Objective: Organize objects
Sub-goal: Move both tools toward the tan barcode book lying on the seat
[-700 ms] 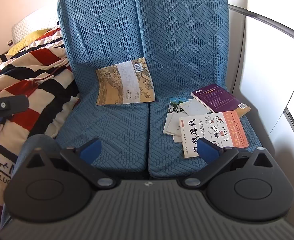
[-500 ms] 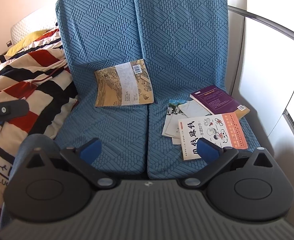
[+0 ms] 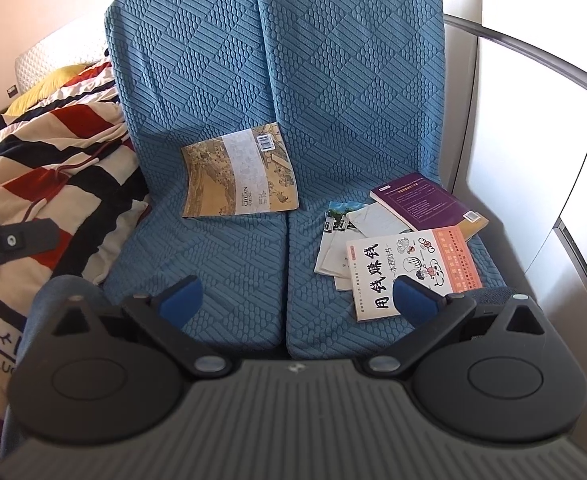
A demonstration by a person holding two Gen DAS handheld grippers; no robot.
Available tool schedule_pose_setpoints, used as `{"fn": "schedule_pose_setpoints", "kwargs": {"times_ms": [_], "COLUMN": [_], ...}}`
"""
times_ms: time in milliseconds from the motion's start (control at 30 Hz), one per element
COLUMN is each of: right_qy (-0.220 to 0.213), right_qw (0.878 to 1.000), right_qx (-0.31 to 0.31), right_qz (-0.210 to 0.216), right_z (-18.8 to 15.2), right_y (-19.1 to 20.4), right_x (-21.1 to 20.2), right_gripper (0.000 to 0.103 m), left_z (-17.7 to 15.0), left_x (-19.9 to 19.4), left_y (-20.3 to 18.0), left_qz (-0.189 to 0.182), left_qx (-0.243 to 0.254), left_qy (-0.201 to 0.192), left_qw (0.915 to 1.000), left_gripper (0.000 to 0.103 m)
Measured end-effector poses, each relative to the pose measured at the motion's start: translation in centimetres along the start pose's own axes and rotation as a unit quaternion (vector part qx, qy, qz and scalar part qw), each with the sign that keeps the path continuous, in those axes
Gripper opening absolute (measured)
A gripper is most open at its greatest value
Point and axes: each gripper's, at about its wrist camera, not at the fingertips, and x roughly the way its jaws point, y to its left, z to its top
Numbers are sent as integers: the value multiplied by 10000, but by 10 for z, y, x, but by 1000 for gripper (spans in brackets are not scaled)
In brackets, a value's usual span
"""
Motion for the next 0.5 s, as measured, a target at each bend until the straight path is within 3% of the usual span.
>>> {"fn": "schedule_pose_setpoints", "kwargs": {"times_ms": [500], "right_qy": [-98], "right_qw": [9999], "right_qx": [-4], "right_qz": [-65], "right_z": [-5], "right_y": [8], "right_x": [-8], "right_gripper": [103], "left_z": [-1], "left_x": [-1], "left_y": [3], "left_qz": [-237], "left_qx": [-13], "left_qy": [6], "left_qw": [9997], "left_gripper": [103]}}
